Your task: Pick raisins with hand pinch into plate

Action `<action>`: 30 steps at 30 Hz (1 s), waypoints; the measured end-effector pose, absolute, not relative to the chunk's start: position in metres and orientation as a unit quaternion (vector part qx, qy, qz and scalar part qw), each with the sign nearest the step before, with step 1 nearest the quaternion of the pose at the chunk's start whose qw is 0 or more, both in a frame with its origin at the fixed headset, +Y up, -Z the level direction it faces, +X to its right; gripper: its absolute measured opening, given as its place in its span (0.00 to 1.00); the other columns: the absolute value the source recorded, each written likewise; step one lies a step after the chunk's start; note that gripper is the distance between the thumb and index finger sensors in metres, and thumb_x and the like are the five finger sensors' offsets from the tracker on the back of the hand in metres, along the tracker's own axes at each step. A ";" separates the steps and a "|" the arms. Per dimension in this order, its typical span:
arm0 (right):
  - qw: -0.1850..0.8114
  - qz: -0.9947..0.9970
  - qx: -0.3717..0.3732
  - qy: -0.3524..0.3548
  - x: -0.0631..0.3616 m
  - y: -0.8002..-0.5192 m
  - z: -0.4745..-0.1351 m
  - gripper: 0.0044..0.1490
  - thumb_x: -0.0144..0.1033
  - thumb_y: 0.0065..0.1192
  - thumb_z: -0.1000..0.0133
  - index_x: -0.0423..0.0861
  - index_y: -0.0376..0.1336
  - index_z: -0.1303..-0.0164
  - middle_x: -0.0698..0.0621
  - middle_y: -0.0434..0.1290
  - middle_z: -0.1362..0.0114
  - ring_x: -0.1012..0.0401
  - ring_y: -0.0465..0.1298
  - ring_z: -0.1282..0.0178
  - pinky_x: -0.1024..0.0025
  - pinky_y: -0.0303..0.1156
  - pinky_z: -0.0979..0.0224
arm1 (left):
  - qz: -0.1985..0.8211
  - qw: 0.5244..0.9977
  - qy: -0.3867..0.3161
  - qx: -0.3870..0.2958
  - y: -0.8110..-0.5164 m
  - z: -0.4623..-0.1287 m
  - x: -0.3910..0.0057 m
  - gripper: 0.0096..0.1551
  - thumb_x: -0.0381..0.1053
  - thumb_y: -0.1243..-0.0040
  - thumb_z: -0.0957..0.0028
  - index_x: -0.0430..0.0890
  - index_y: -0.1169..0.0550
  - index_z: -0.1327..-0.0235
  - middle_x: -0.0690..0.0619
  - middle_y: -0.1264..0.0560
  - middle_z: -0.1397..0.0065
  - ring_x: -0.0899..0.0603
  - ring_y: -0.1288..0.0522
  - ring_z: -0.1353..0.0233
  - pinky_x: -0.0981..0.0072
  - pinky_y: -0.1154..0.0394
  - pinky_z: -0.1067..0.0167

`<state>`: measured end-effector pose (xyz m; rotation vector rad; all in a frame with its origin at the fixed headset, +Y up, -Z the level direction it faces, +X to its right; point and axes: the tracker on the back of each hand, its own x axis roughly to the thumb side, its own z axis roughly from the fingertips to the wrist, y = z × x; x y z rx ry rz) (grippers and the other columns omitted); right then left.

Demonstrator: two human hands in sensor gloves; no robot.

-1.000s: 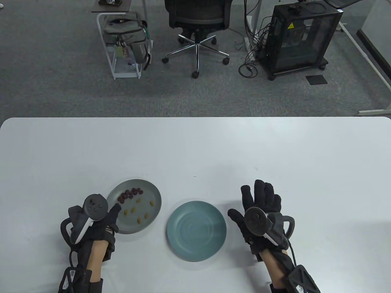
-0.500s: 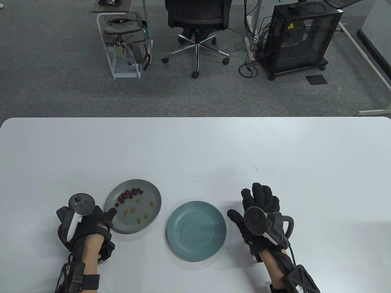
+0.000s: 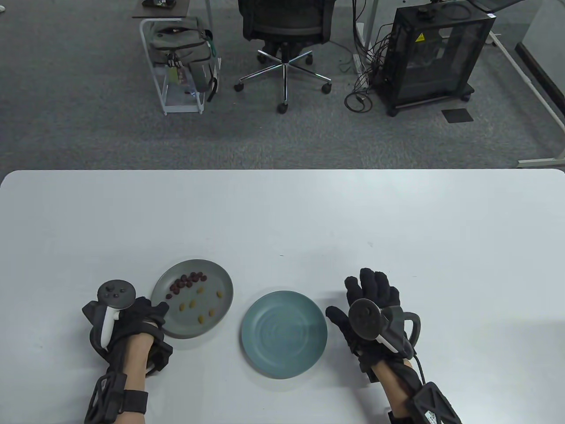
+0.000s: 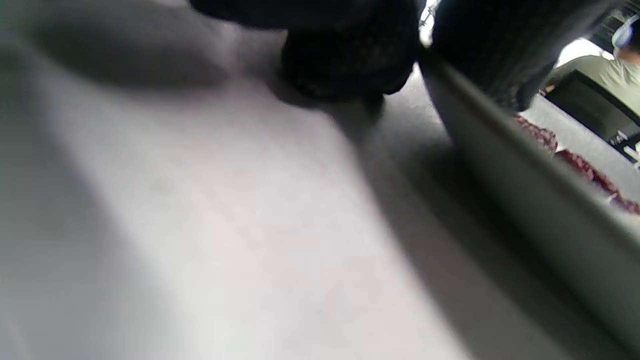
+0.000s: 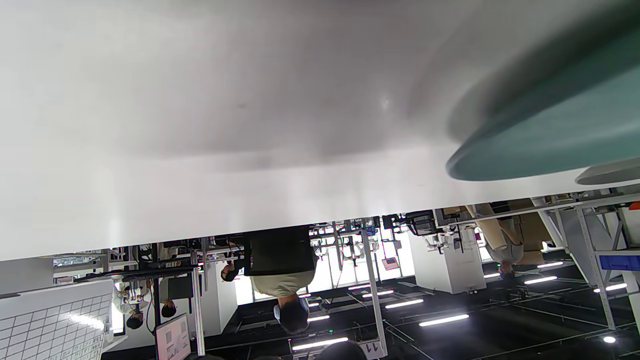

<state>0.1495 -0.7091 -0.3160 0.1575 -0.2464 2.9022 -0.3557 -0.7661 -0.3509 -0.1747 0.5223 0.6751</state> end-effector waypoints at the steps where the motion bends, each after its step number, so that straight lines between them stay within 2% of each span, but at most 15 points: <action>1: 0.114 0.988 0.053 -0.085 0.149 -0.709 -0.316 0.55 0.73 0.43 0.52 0.49 0.44 0.22 0.38 0.42 0.13 0.35 0.46 0.16 0.30 0.51 0.21 | 0.335 0.903 0.256 -0.082 -0.767 -0.351 -0.357 0.30 0.55 0.29 0.52 0.35 0.22 0.47 0.48 0.17 0.64 0.54 0.20 0.83 0.57 0.20 0.82; 8: 0.111 0.990 0.054 -0.070 0.145 -0.715 -0.318 0.55 0.73 0.43 0.52 0.49 0.45 0.22 0.38 0.43 0.13 0.35 0.47 0.16 0.30 0.52 0.22 | 0.406 0.869 0.269 -0.085 -0.773 -0.349 -0.369 0.24 0.55 0.29 0.51 0.38 0.18 0.53 0.48 0.15 0.68 0.54 0.19 0.85 0.57 0.20 0.81; 18: 0.117 0.988 0.051 -0.082 0.147 -0.714 -0.317 0.55 0.73 0.42 0.52 0.49 0.45 0.22 0.39 0.45 0.13 0.35 0.50 0.16 0.32 0.55 0.22 | 0.478 0.837 0.256 -0.076 -0.775 -0.346 -0.377 0.23 0.53 0.30 0.50 0.36 0.16 0.55 0.48 0.15 0.70 0.56 0.20 0.86 0.58 0.20 0.81; 24: 0.121 0.988 0.047 -0.084 0.148 -0.713 -0.317 0.55 0.73 0.42 0.51 0.49 0.45 0.21 0.38 0.47 0.14 0.36 0.54 0.17 0.33 0.58 0.23 | 0.496 0.836 0.231 -0.049 -0.762 -0.342 -0.372 0.23 0.53 0.30 0.51 0.35 0.16 0.57 0.48 0.15 0.71 0.56 0.20 0.87 0.59 0.20 0.82; 30: 0.130 0.987 0.051 -0.082 0.147 -0.714 -0.317 0.54 0.72 0.43 0.51 0.48 0.46 0.22 0.39 0.52 0.15 0.38 0.61 0.20 0.38 0.65 0.25 | 0.509 0.840 0.185 -0.038 -0.744 -0.337 -0.352 0.22 0.53 0.30 0.51 0.36 0.15 0.58 0.48 0.15 0.72 0.57 0.20 0.87 0.59 0.19 0.83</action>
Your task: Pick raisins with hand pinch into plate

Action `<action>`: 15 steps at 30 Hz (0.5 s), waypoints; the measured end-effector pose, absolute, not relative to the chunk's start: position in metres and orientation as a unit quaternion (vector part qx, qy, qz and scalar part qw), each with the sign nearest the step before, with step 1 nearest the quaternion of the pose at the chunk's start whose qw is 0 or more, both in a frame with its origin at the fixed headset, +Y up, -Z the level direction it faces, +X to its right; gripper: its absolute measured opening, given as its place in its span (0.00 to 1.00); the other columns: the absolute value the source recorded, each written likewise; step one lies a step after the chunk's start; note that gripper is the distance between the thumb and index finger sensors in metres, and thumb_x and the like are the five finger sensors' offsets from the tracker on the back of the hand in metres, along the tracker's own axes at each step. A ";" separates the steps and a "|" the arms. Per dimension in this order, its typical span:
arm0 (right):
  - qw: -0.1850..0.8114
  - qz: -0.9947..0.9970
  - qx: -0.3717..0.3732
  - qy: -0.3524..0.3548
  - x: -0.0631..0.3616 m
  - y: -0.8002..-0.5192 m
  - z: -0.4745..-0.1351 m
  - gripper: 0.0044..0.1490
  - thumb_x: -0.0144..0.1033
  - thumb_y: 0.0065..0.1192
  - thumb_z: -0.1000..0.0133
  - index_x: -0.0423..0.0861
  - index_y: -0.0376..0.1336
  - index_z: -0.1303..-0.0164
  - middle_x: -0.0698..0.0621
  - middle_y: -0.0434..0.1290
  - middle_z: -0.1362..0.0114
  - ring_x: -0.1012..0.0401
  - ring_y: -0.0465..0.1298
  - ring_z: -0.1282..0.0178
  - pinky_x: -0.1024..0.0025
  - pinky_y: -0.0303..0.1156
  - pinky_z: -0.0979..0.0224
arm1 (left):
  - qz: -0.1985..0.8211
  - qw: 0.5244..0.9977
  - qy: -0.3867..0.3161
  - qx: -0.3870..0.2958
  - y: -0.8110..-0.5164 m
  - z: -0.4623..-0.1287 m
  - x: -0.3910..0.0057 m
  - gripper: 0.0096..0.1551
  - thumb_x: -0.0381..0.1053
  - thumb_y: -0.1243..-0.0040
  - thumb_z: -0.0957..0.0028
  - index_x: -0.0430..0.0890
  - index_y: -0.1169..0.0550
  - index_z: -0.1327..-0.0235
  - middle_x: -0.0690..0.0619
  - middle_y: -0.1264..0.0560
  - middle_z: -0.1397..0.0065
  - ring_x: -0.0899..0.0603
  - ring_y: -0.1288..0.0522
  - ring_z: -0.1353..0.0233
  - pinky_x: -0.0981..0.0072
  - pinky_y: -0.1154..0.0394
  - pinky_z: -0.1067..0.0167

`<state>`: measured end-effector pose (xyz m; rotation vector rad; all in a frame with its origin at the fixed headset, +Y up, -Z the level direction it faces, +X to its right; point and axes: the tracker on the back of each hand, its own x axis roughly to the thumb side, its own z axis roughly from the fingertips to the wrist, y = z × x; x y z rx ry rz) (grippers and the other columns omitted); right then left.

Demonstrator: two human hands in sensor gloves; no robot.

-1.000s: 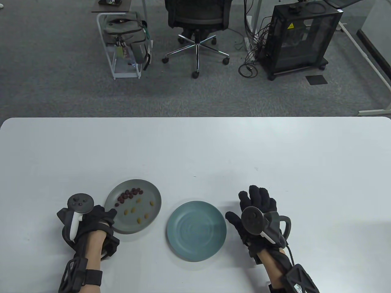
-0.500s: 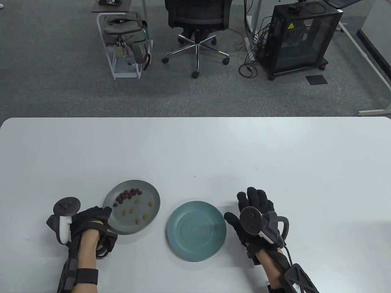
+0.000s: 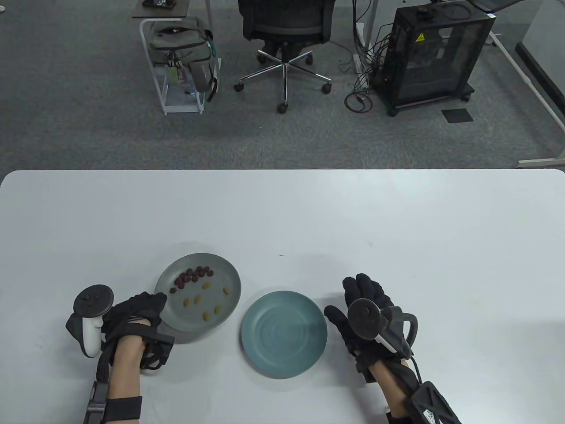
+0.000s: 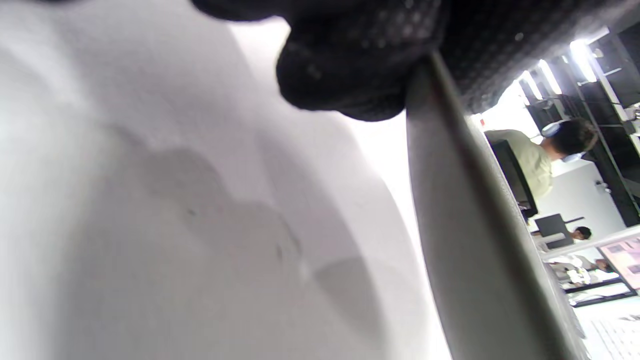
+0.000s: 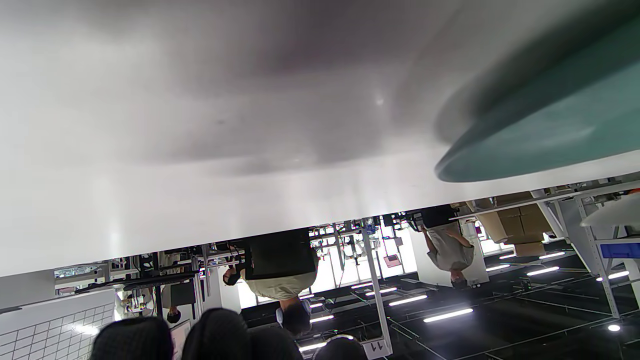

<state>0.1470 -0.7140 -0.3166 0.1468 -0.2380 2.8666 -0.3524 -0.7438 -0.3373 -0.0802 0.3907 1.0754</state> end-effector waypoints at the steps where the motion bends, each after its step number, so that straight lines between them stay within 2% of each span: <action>1: 0.134 0.986 0.052 -0.085 0.146 -0.713 -0.316 0.54 0.72 0.43 0.51 0.48 0.47 0.22 0.38 0.53 0.16 0.39 0.63 0.21 0.39 0.67 0.27 | 0.510 0.841 0.178 -0.040 -0.742 -0.336 -0.348 0.22 0.53 0.30 0.51 0.36 0.15 0.58 0.48 0.15 0.72 0.57 0.20 0.87 0.59 0.19 0.83; 8: 0.180 0.976 0.070 -0.105 0.144 -0.708 -0.314 0.52 0.70 0.46 0.51 0.46 0.52 0.25 0.38 0.64 0.23 0.44 0.75 0.33 0.49 0.77 0.36 | 0.522 0.839 0.146 -0.050 -0.735 -0.333 -0.327 0.22 0.53 0.30 0.51 0.35 0.15 0.58 0.49 0.15 0.73 0.57 0.20 0.88 0.59 0.19 0.84; 15: 0.279 0.951 0.077 -0.111 0.144 -0.705 -0.313 0.48 0.67 0.51 0.49 0.42 0.61 0.31 0.40 0.78 0.39 0.50 0.86 0.57 0.64 0.86 0.64 | 0.529 0.839 0.109 -0.060 -0.728 -0.329 -0.304 0.22 0.54 0.30 0.51 0.35 0.15 0.59 0.49 0.15 0.73 0.57 0.20 0.88 0.60 0.19 0.84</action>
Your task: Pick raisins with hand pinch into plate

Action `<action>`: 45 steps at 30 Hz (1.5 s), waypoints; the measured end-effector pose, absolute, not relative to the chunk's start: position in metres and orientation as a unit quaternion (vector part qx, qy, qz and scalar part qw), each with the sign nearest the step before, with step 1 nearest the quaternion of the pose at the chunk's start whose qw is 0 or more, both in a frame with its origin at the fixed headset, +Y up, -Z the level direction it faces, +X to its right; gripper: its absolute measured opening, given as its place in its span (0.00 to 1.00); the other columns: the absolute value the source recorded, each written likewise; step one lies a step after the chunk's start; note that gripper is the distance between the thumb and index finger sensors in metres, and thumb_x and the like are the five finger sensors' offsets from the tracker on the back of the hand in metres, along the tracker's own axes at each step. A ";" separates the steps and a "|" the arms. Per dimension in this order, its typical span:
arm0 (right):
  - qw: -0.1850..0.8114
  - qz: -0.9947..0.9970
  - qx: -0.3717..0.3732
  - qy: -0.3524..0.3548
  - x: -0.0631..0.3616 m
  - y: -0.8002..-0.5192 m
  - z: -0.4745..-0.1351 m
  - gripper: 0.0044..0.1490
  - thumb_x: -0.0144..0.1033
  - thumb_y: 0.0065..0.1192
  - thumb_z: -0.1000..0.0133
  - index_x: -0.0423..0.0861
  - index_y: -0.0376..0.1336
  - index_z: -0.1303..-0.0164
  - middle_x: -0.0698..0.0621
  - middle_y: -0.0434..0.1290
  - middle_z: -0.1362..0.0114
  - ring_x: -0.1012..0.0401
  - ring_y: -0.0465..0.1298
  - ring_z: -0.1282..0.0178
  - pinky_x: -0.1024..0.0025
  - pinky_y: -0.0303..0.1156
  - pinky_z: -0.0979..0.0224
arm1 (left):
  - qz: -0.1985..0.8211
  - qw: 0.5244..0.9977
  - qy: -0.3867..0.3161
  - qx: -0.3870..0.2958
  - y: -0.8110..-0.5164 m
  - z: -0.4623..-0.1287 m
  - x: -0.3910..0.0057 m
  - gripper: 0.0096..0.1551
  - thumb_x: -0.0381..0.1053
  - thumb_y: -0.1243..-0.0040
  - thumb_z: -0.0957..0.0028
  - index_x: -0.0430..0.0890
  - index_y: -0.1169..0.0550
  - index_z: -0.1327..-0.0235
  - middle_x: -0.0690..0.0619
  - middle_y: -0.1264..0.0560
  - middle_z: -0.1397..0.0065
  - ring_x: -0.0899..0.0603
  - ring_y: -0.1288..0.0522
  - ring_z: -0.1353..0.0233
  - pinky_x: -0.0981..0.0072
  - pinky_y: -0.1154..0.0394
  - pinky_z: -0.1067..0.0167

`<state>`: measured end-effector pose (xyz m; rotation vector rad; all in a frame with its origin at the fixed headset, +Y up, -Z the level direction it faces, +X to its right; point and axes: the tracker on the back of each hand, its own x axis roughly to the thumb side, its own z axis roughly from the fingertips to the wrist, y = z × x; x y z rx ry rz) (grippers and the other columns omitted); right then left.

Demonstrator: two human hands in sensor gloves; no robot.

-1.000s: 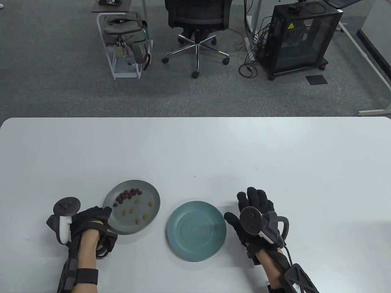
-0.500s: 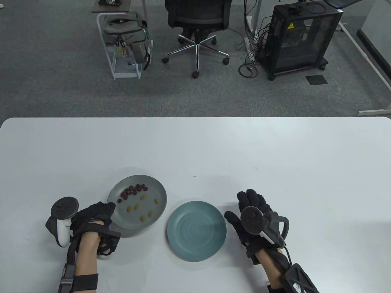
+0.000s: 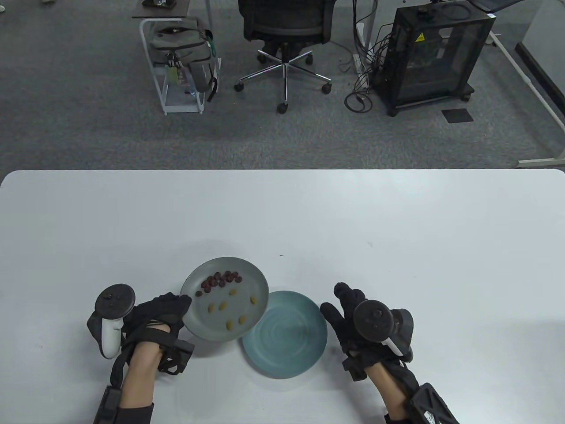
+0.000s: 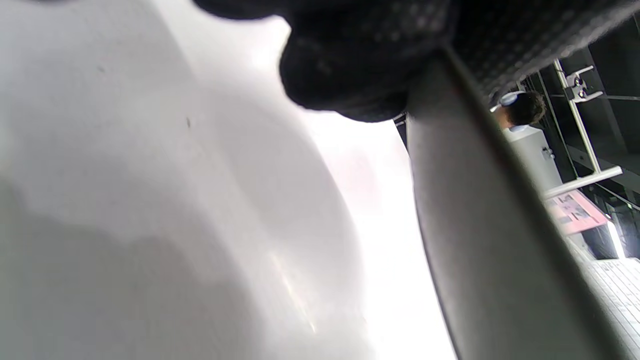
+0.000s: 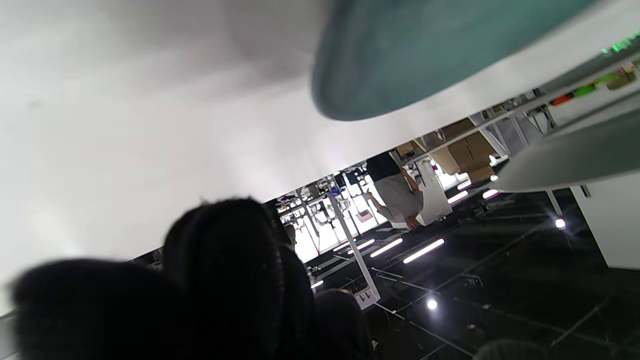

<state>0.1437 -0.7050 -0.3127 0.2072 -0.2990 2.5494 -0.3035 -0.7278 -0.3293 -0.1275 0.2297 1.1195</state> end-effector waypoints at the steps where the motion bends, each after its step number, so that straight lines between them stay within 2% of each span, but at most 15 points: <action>1: 0.291 0.948 0.076 -0.108 0.143 -0.705 -0.313 0.47 0.67 0.51 0.49 0.42 0.62 0.33 0.41 0.80 0.42 0.52 0.87 0.61 0.66 0.86 0.68 | 0.530 0.839 0.106 -0.062 -0.727 -0.329 -0.301 0.22 0.53 0.30 0.51 0.35 0.15 0.59 0.49 0.15 0.73 0.57 0.20 0.88 0.59 0.19 0.84; 4: 0.339 0.934 0.080 -0.081 0.142 -0.708 -0.313 0.46 0.67 0.52 0.49 0.41 0.65 0.35 0.43 0.83 0.49 0.56 0.88 0.70 0.72 0.85 0.77 | 0.524 0.845 0.085 -0.067 -0.724 -0.327 -0.288 0.22 0.53 0.30 0.51 0.35 0.15 0.59 0.49 0.14 0.73 0.57 0.20 0.88 0.59 0.19 0.84; 11: 0.437 0.897 0.071 0.008 0.139 -0.721 -0.318 0.48 0.68 0.53 0.49 0.39 0.66 0.37 0.43 0.86 0.56 0.58 0.88 0.79 0.75 0.85 0.84 | 0.516 0.851 0.043 -0.092 -0.723 -0.324 -0.261 0.22 0.53 0.30 0.51 0.35 0.15 0.59 0.49 0.15 0.73 0.57 0.20 0.88 0.60 0.19 0.84; 18: 0.526 0.839 0.057 0.125 0.133 -0.739 -0.322 0.48 0.66 0.57 0.48 0.35 0.66 0.37 0.44 0.87 0.59 0.59 0.88 0.83 0.75 0.84 0.87 | 0.520 0.846 0.016 -0.118 -0.727 -0.322 -0.241 0.22 0.53 0.30 0.50 0.35 0.15 0.58 0.49 0.15 0.73 0.57 0.20 0.88 0.60 0.19 0.84; 21: 0.558 0.814 0.047 0.153 0.130 -0.745 -0.323 0.49 0.66 0.58 0.48 0.34 0.64 0.36 0.44 0.88 0.59 0.59 0.88 0.83 0.75 0.84 0.87 | 0.512 0.850 0.009 -0.123 -0.728 -0.320 -0.233 0.22 0.53 0.30 0.50 0.35 0.15 0.58 0.49 0.15 0.73 0.58 0.20 0.88 0.60 0.19 0.84; 27: 0.588 0.787 0.035 0.186 0.127 -0.753 -0.324 0.46 0.63 0.58 0.46 0.33 0.65 0.38 0.45 0.89 0.62 0.61 0.88 0.85 0.76 0.83 0.89 | 0.509 0.851 -0.006 -0.131 -0.728 -0.318 -0.221 0.22 0.53 0.30 0.50 0.35 0.15 0.58 0.49 0.15 0.73 0.57 0.20 0.88 0.60 0.19 0.84; 31: 0.611 0.763 0.021 0.208 0.127 -0.760 -0.324 0.37 0.54 0.58 0.44 0.34 0.68 0.41 0.45 0.89 0.63 0.62 0.88 0.87 0.76 0.83 0.90 | 0.507 0.851 -0.010 -0.132 -0.728 -0.318 -0.218 0.22 0.54 0.30 0.50 0.35 0.15 0.58 0.49 0.15 0.73 0.57 0.20 0.88 0.60 0.19 0.84; 37: 0.624 0.749 0.014 0.223 0.126 -0.764 -0.325 0.34 0.47 0.59 0.43 0.31 0.68 0.43 0.45 0.90 0.63 0.62 0.88 0.87 0.75 0.84 0.90 | 0.487 0.864 -0.007 -0.123 -0.729 -0.318 -0.216 0.22 0.55 0.30 0.50 0.37 0.15 0.58 0.50 0.15 0.73 0.57 0.20 0.88 0.60 0.19 0.83; 42: 0.615 0.756 0.017 0.224 0.126 -0.763 -0.326 0.33 0.46 0.59 0.43 0.31 0.67 0.42 0.45 0.89 0.62 0.63 0.88 0.86 0.76 0.84 0.88 | 0.469 0.877 -0.010 -0.100 -0.723 -0.316 -0.217 0.26 0.58 0.32 0.50 0.38 0.16 0.54 0.48 0.15 0.70 0.54 0.20 0.86 0.58 0.20 0.81; 45: 0.617 0.756 0.009 0.217 0.127 -0.762 -0.326 0.33 0.45 0.59 0.43 0.31 0.67 0.42 0.45 0.89 0.62 0.63 0.88 0.86 0.76 0.84 0.88 | 0.439 0.897 0.005 -0.052 -0.712 -0.310 -0.222 0.31 0.61 0.33 0.51 0.36 0.18 0.51 0.47 0.15 0.67 0.54 0.20 0.84 0.58 0.20 0.81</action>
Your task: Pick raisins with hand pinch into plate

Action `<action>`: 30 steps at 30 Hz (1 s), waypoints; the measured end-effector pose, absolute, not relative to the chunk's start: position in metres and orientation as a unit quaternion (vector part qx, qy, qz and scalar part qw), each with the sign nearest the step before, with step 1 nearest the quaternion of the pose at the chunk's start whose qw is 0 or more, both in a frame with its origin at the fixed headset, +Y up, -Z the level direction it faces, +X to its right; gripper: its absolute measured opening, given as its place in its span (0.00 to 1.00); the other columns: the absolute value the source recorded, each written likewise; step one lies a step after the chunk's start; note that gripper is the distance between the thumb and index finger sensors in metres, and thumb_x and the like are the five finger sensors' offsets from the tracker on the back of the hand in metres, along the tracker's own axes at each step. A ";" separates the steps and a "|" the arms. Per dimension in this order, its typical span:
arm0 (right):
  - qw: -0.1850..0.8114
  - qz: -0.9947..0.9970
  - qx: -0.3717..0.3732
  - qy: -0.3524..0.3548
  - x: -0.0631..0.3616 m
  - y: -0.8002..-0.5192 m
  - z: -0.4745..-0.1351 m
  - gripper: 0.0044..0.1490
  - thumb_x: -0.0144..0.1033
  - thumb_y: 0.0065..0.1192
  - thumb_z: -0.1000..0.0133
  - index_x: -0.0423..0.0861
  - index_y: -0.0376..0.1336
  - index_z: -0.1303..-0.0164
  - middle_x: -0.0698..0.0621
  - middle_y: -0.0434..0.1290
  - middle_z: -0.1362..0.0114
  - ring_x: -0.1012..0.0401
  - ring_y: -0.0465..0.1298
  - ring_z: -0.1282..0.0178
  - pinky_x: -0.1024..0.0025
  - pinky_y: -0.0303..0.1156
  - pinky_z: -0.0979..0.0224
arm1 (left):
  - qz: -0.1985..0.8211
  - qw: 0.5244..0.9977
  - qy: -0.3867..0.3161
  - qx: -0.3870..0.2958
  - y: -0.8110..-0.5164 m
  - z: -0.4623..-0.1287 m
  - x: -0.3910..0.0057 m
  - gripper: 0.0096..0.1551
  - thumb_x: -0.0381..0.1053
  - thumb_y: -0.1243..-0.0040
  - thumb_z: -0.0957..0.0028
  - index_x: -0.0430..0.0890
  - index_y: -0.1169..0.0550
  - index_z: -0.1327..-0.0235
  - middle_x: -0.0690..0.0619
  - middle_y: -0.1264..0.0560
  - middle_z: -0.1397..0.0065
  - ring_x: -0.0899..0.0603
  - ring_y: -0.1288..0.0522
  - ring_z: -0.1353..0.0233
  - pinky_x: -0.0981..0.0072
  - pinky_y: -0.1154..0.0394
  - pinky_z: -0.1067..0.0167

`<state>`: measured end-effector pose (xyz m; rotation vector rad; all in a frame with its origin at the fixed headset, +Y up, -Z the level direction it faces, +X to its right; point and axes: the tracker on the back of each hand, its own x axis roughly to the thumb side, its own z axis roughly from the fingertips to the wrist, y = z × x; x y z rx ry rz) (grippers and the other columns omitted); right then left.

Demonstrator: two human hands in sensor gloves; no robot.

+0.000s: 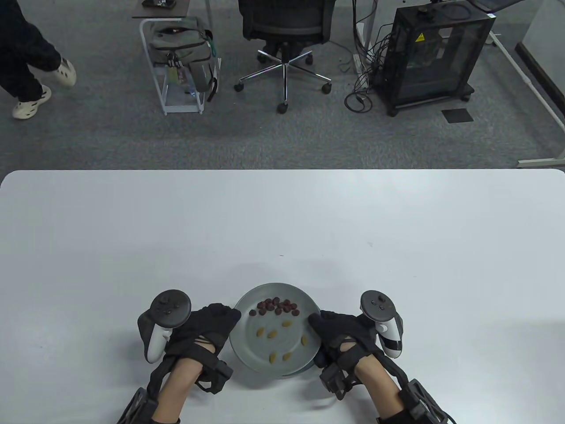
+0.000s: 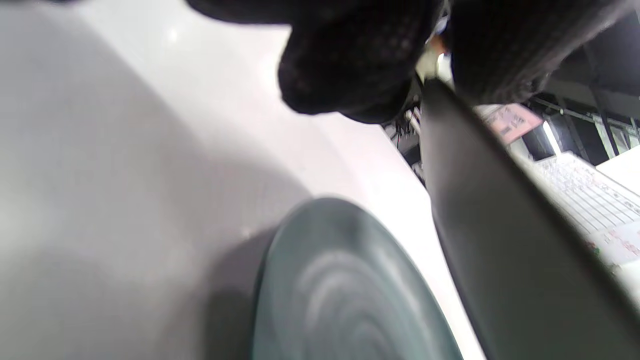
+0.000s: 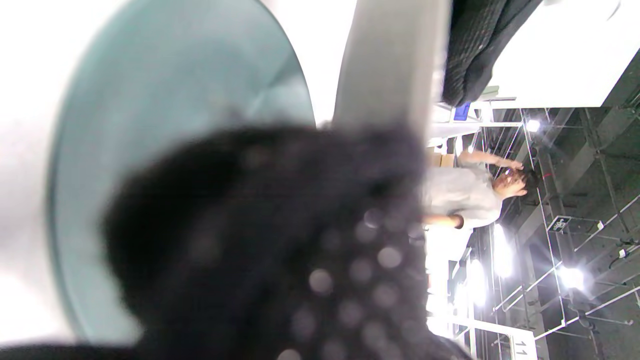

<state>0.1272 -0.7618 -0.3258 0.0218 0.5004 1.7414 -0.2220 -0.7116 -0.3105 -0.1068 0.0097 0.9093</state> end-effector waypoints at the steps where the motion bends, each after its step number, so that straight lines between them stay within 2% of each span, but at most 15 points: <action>1: 0.616 0.756 0.009 0.218 0.128 -0.762 -0.326 0.33 0.45 0.59 0.43 0.31 0.67 0.42 0.45 0.89 0.62 0.63 0.88 0.86 0.76 0.84 0.88 | 0.427 0.903 0.006 -0.036 -0.708 -0.309 -0.223 0.31 0.60 0.32 0.51 0.36 0.18 0.50 0.47 0.15 0.67 0.54 0.20 0.84 0.58 0.20 0.81; 5: 0.617 0.755 0.005 0.219 0.128 -0.761 -0.325 0.33 0.45 0.59 0.43 0.31 0.67 0.42 0.45 0.89 0.62 0.63 0.88 0.86 0.76 0.84 0.88 | 0.354 0.935 -0.018 0.032 -0.685 -0.300 -0.218 0.29 0.59 0.30 0.52 0.38 0.18 0.50 0.47 0.16 0.66 0.53 0.20 0.82 0.57 0.21 0.79; 8: 0.615 0.756 0.002 0.223 0.128 -0.761 -0.325 0.33 0.45 0.59 0.43 0.31 0.67 0.42 0.45 0.89 0.62 0.63 0.88 0.86 0.76 0.84 0.88 | 0.317 0.945 -0.053 0.066 -0.672 -0.293 -0.204 0.24 0.57 0.27 0.53 0.42 0.13 0.53 0.47 0.15 0.66 0.51 0.20 0.81 0.55 0.21 0.76; 11: 0.611 0.759 -0.002 0.226 0.127 -0.762 -0.324 0.33 0.45 0.59 0.43 0.31 0.66 0.42 0.44 0.89 0.62 0.63 0.88 0.86 0.76 0.84 0.88 | 0.250 0.961 -0.108 0.047 -0.664 -0.290 -0.183 0.24 0.56 0.25 0.53 0.44 0.13 0.50 0.48 0.14 0.61 0.49 0.18 0.75 0.54 0.20 0.72; 17: 0.611 0.758 -0.001 0.227 0.128 -0.761 -0.324 0.33 0.45 0.59 0.43 0.31 0.66 0.42 0.44 0.89 0.61 0.63 0.88 0.86 0.76 0.84 0.88 | 0.128 0.979 -0.155 0.018 -0.663 -0.290 -0.148 0.25 0.55 0.21 0.56 0.46 0.11 0.50 0.48 0.13 0.55 0.47 0.17 0.67 0.52 0.21 0.68; 22: 0.607 0.762 -0.001 0.226 0.128 -0.762 -0.325 0.33 0.45 0.60 0.43 0.31 0.66 0.42 0.44 0.89 0.61 0.63 0.88 0.86 0.76 0.84 0.88 | 0.085 0.980 -0.181 0.005 -0.662 -0.290 -0.130 0.24 0.55 0.20 0.57 0.47 0.11 0.49 0.48 0.12 0.54 0.46 0.16 0.65 0.51 0.21 0.67; 30: 0.607 0.763 -0.003 0.224 0.128 -0.761 -0.324 0.33 0.44 0.60 0.43 0.31 0.66 0.42 0.44 0.89 0.61 0.63 0.88 0.86 0.76 0.84 0.88 | 0.039 0.986 -0.163 0.011 -0.662 -0.293 -0.116 0.27 0.58 0.19 0.60 0.45 0.09 0.52 0.48 0.11 0.57 0.47 0.16 0.68 0.52 0.21 0.67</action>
